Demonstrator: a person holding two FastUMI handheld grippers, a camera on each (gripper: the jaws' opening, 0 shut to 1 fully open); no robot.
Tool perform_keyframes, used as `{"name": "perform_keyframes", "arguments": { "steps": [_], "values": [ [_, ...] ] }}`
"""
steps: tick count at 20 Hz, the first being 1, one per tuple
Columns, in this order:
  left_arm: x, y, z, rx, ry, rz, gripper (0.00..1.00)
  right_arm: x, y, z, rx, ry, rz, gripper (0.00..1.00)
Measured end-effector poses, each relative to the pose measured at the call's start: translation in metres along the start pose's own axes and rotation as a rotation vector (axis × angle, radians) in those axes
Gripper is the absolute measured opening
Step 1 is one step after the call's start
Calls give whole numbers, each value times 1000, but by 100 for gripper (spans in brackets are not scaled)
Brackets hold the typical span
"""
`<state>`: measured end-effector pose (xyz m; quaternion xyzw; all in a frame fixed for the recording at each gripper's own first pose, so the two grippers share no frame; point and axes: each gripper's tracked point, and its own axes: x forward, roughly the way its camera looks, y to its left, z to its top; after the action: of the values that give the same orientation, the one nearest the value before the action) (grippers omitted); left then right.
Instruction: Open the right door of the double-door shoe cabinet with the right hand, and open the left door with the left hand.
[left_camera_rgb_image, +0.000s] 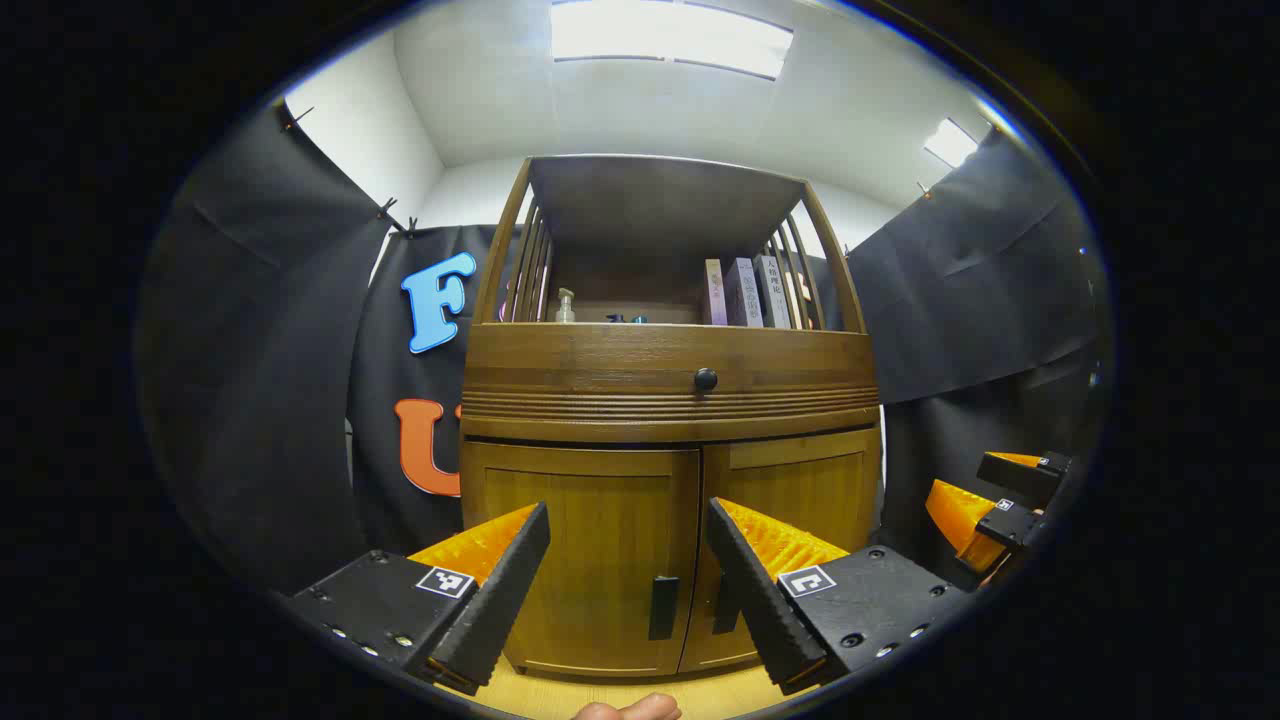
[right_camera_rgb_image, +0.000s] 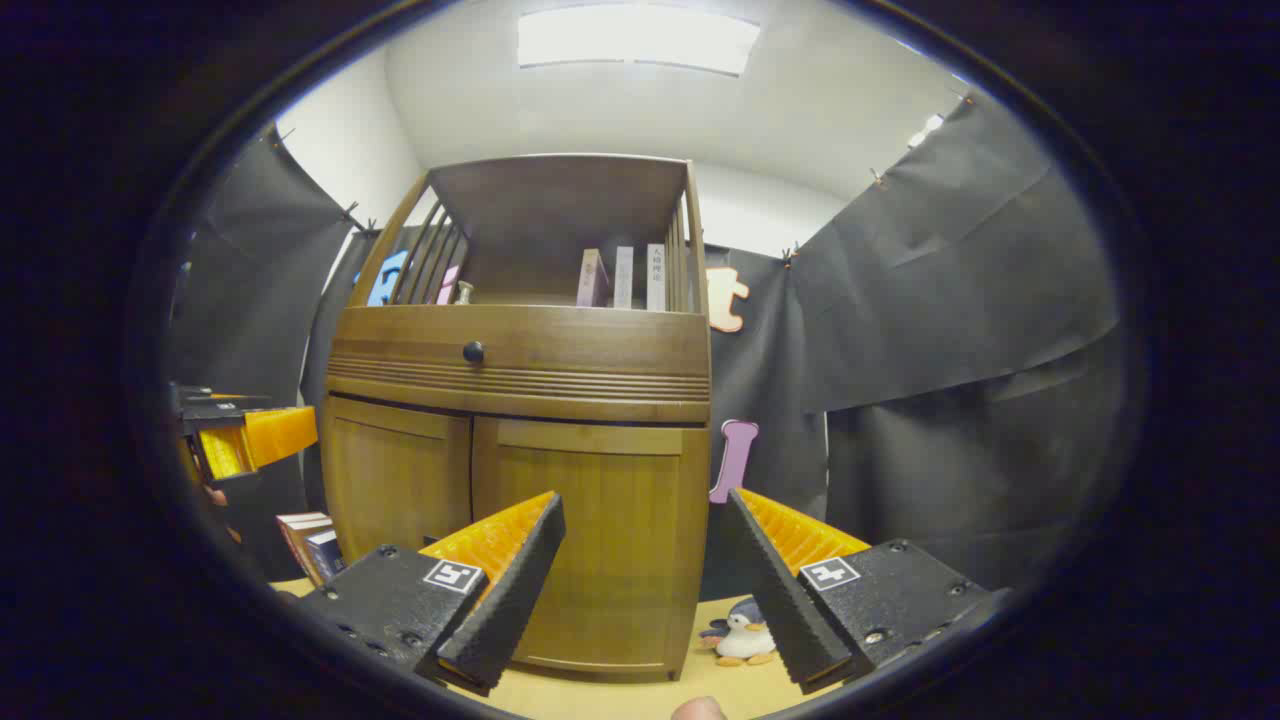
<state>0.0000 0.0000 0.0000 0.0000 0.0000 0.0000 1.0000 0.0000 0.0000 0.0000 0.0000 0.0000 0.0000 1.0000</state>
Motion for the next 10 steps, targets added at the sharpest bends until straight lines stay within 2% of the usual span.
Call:
{"name": "perform_keyframes", "arguments": {
  "steps": [5,6,10],
  "values": [
    [-7,-5,8,13,-16,74,95,12,-12,1,21,-18,73,100],
    [-7,-10,9,7,-16,85,100,14,-13,2,35,-21,90,100],
    [-12,-24,9,36,-6,145,100,23,-7,-1,57,-3,186,100]
  ]
}}
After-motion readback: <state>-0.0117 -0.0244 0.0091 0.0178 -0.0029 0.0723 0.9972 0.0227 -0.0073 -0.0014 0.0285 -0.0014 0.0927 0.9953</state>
